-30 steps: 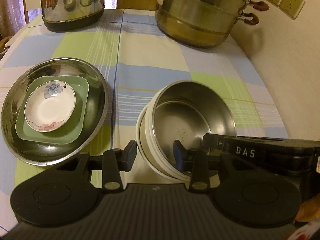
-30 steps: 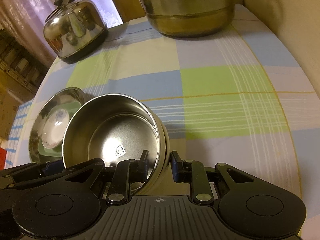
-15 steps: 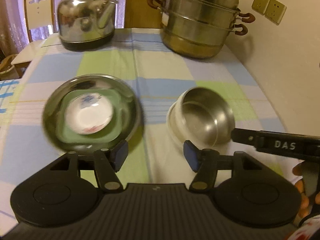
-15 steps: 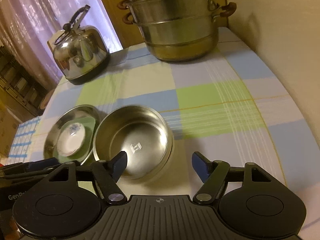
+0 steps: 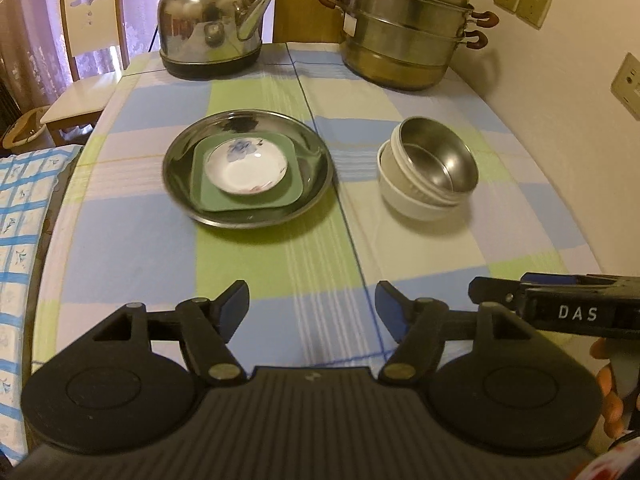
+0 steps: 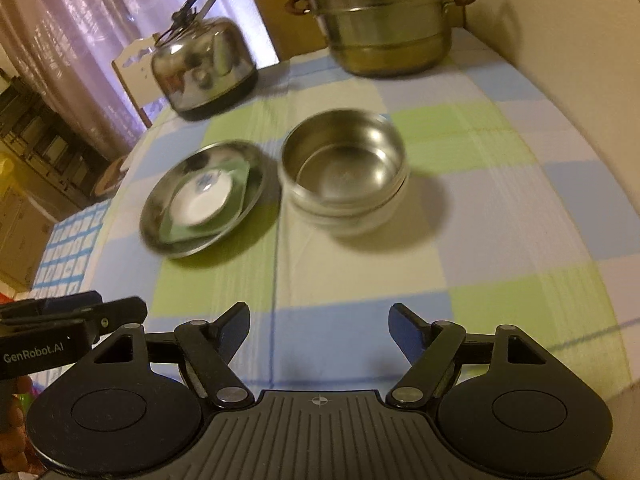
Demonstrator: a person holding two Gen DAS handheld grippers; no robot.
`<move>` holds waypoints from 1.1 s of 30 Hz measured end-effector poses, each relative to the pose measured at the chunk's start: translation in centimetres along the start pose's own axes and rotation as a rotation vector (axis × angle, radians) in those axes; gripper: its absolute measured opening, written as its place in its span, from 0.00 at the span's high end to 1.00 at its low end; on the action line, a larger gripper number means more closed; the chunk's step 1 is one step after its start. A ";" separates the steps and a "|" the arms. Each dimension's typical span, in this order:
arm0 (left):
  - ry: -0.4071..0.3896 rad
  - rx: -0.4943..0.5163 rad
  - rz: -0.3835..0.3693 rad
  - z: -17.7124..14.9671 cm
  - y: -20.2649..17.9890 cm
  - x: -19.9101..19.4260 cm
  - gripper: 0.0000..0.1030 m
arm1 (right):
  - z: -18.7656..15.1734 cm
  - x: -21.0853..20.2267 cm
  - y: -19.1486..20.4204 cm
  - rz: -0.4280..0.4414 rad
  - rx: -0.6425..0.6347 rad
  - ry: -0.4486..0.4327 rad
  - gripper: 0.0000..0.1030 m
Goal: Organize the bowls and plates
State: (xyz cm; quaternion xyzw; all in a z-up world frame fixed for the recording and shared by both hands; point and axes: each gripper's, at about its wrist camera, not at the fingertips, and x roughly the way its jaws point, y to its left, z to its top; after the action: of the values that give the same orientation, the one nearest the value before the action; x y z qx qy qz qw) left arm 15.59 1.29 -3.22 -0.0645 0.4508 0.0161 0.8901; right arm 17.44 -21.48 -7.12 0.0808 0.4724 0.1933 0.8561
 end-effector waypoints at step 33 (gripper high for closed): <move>-0.075 0.115 -0.029 -3.1 1.4 -4.3 0.11 | -5.0 -3.1 4.2 -0.070 0.030 -0.041 0.26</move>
State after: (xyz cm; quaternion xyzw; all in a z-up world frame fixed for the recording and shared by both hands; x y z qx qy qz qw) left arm 10.39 2.45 -1.71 -0.0191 0.4162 -0.0206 0.9089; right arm 10.75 -19.15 -6.07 0.0812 0.4602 0.1543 0.8705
